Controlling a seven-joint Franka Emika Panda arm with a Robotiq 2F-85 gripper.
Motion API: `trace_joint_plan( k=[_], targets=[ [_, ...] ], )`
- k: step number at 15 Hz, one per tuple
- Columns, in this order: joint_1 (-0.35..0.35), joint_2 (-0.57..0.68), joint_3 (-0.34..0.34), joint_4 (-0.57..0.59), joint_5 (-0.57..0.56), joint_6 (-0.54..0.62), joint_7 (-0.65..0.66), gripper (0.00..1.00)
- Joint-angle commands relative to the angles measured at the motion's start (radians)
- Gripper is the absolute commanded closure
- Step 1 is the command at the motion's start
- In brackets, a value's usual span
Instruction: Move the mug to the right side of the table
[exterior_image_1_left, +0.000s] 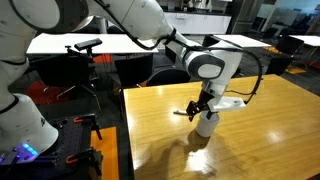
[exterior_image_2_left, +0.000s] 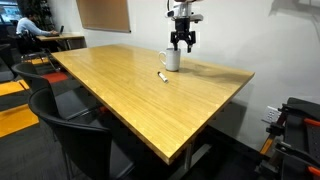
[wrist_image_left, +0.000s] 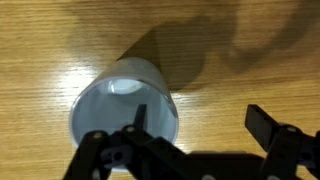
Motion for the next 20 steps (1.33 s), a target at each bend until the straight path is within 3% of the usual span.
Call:
trace_joint_plan(
  k=[1,13,20],
  targets=[
    [-0.011,0.026,0.018,0.054,-0.025,-0.051,0.010,0.00],
    [-0.009,0.081,0.030,0.125,-0.040,-0.105,0.009,0.00],
    [-0.011,0.105,0.032,0.172,-0.037,-0.147,0.008,0.06]
  ],
)
